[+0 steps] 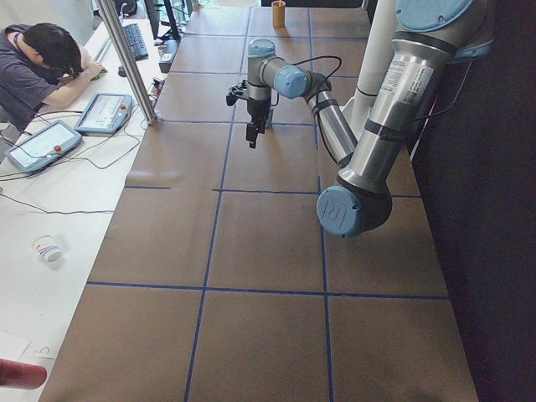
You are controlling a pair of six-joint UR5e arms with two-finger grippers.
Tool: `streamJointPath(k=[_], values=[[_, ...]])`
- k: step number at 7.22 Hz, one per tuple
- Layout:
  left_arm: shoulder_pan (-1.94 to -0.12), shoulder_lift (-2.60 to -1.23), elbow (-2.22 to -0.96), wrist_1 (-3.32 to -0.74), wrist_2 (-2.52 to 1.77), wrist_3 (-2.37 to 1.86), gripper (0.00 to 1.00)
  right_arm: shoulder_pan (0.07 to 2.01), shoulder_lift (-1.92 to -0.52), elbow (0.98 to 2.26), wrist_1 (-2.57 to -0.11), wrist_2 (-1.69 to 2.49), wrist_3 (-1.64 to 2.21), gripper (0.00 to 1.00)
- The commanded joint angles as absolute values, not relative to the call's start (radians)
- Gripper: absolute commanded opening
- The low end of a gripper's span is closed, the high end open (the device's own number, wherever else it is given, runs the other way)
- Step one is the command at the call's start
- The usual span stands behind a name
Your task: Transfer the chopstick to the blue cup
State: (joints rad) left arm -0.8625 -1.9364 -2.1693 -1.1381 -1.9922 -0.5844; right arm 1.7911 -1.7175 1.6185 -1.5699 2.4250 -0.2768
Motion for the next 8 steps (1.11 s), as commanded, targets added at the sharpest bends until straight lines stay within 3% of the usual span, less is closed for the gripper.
streamJointPath(k=[1, 4, 8], values=[[-0.865, -1.933, -2.169, -1.138, -1.993, -0.589, 1.00, 1.804, -1.659, 1.507, -1.534, 2.421, -0.313, 1.00], [-0.864, -1.925, -2.171, -1.140, -1.993, -0.591, 1.00, 1.801, -1.641, 1.393, -1.440, 2.332, -0.438, 1.00], [-0.864, -1.927, -2.178, -1.141, -1.994, -0.592, 1.00, 1.801, -1.715, 1.381, -1.443, 2.341, -0.491, 1.00]])
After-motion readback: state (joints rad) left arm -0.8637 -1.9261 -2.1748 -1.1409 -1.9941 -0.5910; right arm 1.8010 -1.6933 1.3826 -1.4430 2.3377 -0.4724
